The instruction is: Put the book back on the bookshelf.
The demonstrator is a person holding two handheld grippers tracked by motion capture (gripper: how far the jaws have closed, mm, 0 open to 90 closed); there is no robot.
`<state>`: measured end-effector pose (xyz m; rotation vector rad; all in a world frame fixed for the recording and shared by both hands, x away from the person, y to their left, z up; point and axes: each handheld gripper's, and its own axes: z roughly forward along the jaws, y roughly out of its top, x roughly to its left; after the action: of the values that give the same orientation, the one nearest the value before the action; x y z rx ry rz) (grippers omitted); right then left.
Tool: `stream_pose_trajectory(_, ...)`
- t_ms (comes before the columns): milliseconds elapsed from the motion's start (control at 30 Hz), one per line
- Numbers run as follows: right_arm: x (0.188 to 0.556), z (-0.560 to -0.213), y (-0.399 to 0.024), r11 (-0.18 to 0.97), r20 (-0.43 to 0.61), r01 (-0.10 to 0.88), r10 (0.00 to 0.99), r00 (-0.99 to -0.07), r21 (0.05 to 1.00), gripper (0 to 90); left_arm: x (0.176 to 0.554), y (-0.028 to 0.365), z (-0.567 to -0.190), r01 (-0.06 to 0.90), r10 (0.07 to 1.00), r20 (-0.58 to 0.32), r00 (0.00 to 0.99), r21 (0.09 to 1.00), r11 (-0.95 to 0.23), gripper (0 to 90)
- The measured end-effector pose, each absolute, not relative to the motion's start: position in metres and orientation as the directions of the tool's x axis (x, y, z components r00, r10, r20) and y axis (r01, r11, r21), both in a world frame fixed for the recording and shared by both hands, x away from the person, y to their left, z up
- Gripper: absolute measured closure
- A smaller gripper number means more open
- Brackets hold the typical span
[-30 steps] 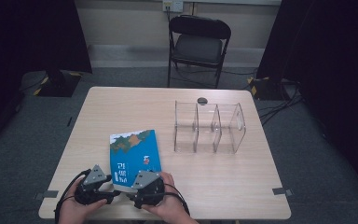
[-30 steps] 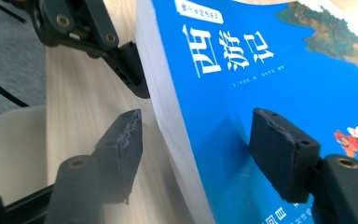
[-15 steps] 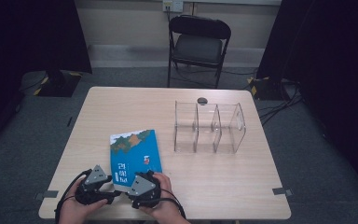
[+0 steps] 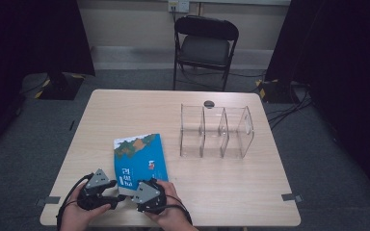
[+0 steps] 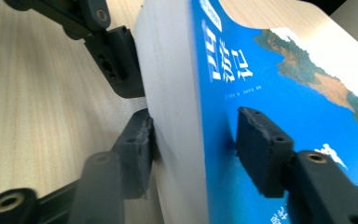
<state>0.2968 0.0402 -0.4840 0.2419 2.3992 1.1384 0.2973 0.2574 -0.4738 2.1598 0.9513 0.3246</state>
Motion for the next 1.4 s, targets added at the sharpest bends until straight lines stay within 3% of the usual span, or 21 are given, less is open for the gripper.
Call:
stream_pose_trajectory(167,0.295,-0.481,0.038,0.63,-0.333,-0.032,0.366,-0.869,0.776,55.2,0.297,0.26,-0.474,0.494,0.702,-0.034,0.711,0.735,-0.465,35.9)
stream_pose_trajectory(233,0.295,-0.48,0.036,0.628,-0.331,-0.033,0.365,-0.87,0.777,55.8,0.297,0.261,-0.475,0.478,0.699,-0.009,0.715,0.736,-0.48,30.5)
stream_pose_trajectory(567,0.298,-0.471,0.028,0.653,-0.314,-0.018,0.34,-0.886,0.757,57.3,0.303,0.265,-0.478,0.476,0.695,-0.022,0.719,0.743,-0.47,21.6)
stream_pose_trajectory(733,0.3,-0.467,0.024,0.658,-0.295,-0.005,0.33,-0.897,0.753,57.4,0.305,0.27,-0.477,0.492,0.699,-0.056,0.713,0.75,-0.443,20.6)
stream_pose_trajectory(1400,0.302,-0.447,0.016,0.65,-0.24,0.018,0.307,-0.921,0.76,58.0,0.305,0.271,-0.473,0.478,0.68,-0.044,0.732,0.745,-0.466,17.1)
